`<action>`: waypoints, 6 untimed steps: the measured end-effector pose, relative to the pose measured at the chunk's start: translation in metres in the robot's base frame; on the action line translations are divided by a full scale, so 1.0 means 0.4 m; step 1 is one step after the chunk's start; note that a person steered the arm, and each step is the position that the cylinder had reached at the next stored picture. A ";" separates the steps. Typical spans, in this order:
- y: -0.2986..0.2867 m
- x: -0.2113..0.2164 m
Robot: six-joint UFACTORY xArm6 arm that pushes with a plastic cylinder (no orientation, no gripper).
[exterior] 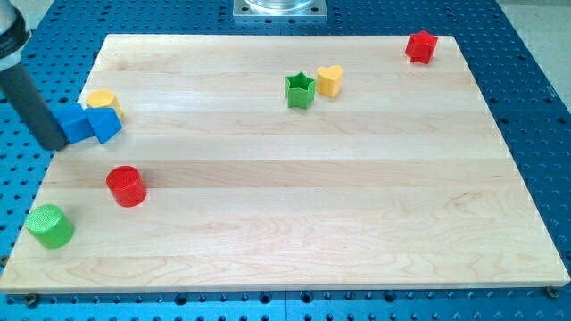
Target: Align the blue blocks and hexagon vertically at the left side of the board
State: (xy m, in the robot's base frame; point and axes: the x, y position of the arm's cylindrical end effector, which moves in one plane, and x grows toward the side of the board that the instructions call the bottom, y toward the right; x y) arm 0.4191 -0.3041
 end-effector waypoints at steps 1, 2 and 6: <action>0.061 -0.056; 0.064 -0.086; 0.317 0.066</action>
State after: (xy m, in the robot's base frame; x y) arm 0.4457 -0.1773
